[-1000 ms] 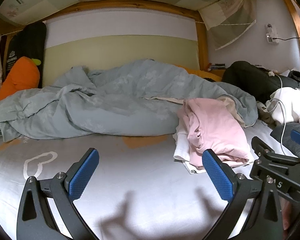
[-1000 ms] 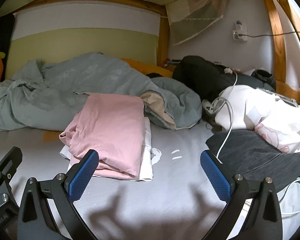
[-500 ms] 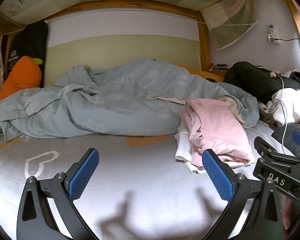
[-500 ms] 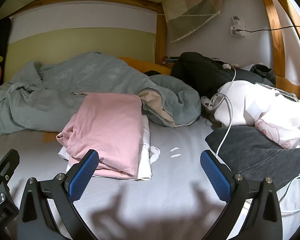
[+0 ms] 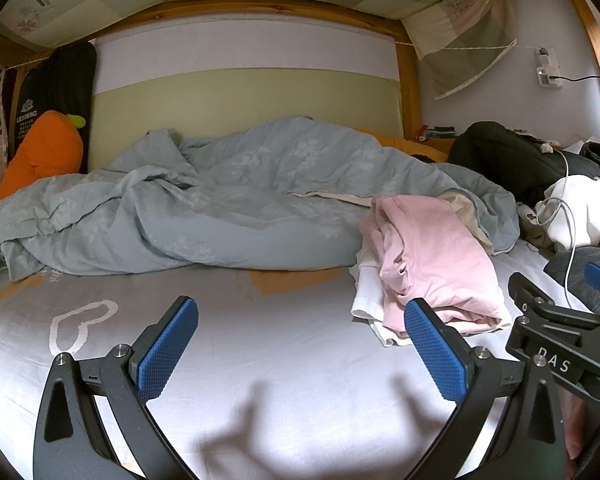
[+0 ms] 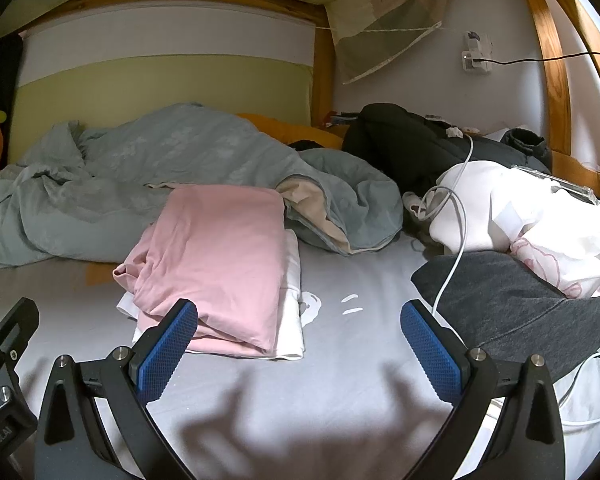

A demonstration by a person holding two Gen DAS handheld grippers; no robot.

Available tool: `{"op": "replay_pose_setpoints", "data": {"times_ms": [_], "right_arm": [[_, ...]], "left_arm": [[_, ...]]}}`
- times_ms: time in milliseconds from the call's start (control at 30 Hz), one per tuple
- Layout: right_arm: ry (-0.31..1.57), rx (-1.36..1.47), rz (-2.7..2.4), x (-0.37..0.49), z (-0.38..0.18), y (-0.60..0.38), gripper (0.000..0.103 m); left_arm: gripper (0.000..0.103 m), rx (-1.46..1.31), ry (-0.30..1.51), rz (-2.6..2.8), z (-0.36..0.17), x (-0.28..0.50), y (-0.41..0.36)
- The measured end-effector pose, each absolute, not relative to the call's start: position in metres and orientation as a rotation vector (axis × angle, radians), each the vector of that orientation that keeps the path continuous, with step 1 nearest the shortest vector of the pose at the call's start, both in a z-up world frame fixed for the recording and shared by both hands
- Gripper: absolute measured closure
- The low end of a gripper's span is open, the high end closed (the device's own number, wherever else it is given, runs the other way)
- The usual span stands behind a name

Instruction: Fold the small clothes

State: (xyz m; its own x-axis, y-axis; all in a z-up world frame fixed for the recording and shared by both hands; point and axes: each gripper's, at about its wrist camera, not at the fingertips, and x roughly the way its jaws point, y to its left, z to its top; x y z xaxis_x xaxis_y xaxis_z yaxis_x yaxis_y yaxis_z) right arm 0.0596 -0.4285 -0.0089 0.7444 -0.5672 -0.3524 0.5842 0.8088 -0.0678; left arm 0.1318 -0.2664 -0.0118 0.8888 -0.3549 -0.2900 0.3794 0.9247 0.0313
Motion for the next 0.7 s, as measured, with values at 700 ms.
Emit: {"op": "replay_pose_setpoints", "data": {"times_ms": [700], "right_arm": [[0.384,0.058,-0.627,0.0617,-0.0102,-0.4301,0.001]], "left_arm": [[0.000,0.092,0.283,-0.377,-0.0165,0.1314,-0.2648]]}}
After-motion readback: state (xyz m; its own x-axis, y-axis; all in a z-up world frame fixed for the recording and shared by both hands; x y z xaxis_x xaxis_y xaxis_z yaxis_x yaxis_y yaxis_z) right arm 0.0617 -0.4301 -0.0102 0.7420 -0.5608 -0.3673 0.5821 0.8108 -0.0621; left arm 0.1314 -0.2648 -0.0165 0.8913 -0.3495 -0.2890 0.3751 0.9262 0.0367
